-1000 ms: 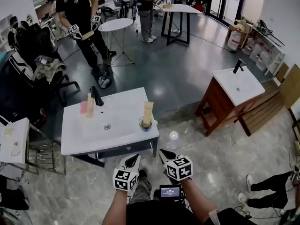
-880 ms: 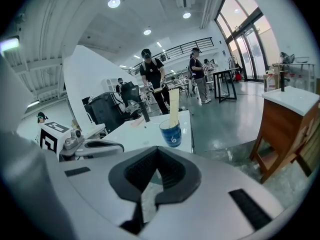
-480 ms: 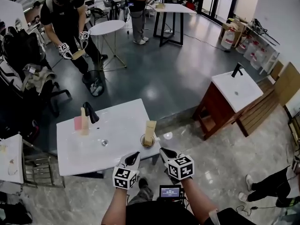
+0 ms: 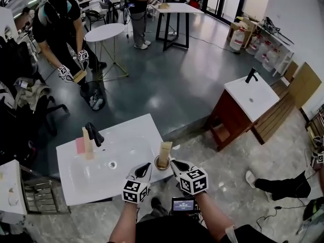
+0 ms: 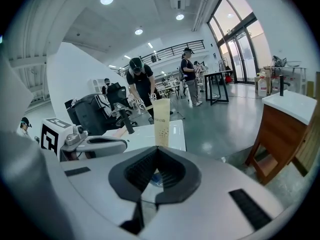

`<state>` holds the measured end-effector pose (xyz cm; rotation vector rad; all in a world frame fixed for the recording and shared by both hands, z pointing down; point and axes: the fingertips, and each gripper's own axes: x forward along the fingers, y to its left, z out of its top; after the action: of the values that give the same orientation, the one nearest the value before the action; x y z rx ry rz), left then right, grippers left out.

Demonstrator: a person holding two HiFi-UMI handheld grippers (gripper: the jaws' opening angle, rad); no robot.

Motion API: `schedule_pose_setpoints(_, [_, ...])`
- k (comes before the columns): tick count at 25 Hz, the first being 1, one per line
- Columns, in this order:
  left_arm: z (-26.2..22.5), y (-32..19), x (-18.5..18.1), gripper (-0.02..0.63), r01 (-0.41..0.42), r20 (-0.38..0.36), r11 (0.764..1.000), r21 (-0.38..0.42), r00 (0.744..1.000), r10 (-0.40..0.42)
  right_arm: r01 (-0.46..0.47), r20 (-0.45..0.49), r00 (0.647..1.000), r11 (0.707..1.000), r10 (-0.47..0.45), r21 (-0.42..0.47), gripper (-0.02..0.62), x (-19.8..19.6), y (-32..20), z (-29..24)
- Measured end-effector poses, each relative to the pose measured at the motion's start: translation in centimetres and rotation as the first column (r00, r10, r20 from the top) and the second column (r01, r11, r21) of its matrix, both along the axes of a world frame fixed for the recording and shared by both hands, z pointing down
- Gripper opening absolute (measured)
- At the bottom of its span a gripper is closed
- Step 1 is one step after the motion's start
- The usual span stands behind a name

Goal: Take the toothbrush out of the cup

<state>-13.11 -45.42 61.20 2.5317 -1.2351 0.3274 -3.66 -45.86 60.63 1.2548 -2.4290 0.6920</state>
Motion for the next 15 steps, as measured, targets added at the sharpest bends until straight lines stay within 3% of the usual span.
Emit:
schedule_pose_setpoints(3, [0.4, -0.5, 0.6, 0.009, -0.020, 0.000, 1.000, -0.008, 1.000, 0.020, -0.009, -0.002, 1.000, 1.000, 0.009, -0.010, 0.008, 0.3, -0.7, 0.3])
schedule_pose_setpoints(15, [-0.6, -2.7, 1.1, 0.009, 0.030, 0.012, 1.000, 0.005, 0.999, -0.030, 0.067, 0.011, 0.998, 0.998, -0.067, 0.012, 0.009, 0.3, -3.2, -0.8])
